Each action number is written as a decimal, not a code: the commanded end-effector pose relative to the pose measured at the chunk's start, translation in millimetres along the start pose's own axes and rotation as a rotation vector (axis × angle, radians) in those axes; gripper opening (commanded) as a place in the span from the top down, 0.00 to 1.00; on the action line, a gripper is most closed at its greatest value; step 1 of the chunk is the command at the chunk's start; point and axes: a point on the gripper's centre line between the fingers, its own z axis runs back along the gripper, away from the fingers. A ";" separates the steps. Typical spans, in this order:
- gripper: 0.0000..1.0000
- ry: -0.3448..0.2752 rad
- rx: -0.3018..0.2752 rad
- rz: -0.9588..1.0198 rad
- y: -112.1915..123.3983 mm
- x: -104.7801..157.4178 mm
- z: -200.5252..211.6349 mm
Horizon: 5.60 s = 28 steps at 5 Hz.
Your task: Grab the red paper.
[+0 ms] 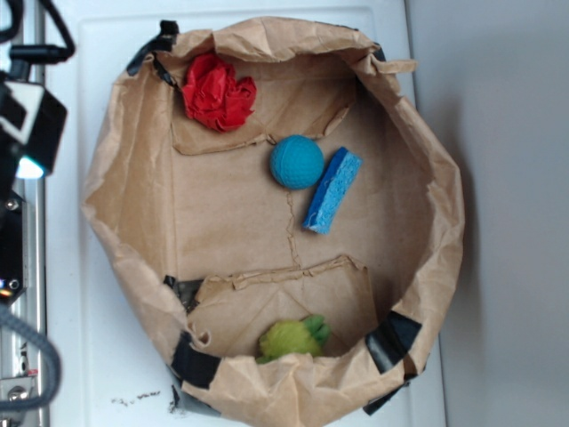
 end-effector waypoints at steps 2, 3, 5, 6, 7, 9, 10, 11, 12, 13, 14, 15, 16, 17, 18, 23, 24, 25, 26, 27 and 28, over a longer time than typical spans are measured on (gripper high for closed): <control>0.00 -0.015 0.010 0.013 1.8 1.2 4.8; 0.00 -0.038 0.052 -0.081 13.0 37.2 -44.8; 0.00 -0.047 0.095 -0.094 47.4 102.7 -80.0; 0.00 0.000 0.173 -0.036 77.4 114.7 -91.5; 0.00 0.000 0.173 -0.036 77.4 114.7 -91.5; 0.00 0.000 0.173 -0.036 77.4 114.7 -91.5; 0.00 -0.009 0.235 -0.065 92.5 110.6 -108.4; 0.00 0.026 0.257 -0.070 114.7 112.2 -120.5; 0.00 0.051 0.274 -0.082 121.9 107.3 -123.3; 0.00 0.096 0.299 -0.091 131.8 100.9 -124.5; 0.00 0.138 0.308 -0.103 139.5 94.3 -119.0; 0.00 0.154 0.297 -0.126 144.5 85.2 -111.6; 0.00 0.150 0.292 -0.131 147.0 85.4 -112.9; 0.00 0.147 0.288 -0.142 148.5 89.3 -113.4; 0.00 0.188 0.287 -0.157 151.6 85.0 -108.0; 0.00 0.154 0.020 -0.235 133.0 58.2 -103.8; 0.00 0.141 -0.010 -0.241 118.4 61.2 -97.3; 0.00 0.131 -0.004 -0.236 111.9 65.4 -104.0; 0.00 0.123 0.015 -0.245 113.7 66.2 -123.1; 0.00 0.106 -0.017 -0.234 113.4 69.5 -142.7; 0.00 0.099 0.003 -0.235 113.5 72.3 -156.7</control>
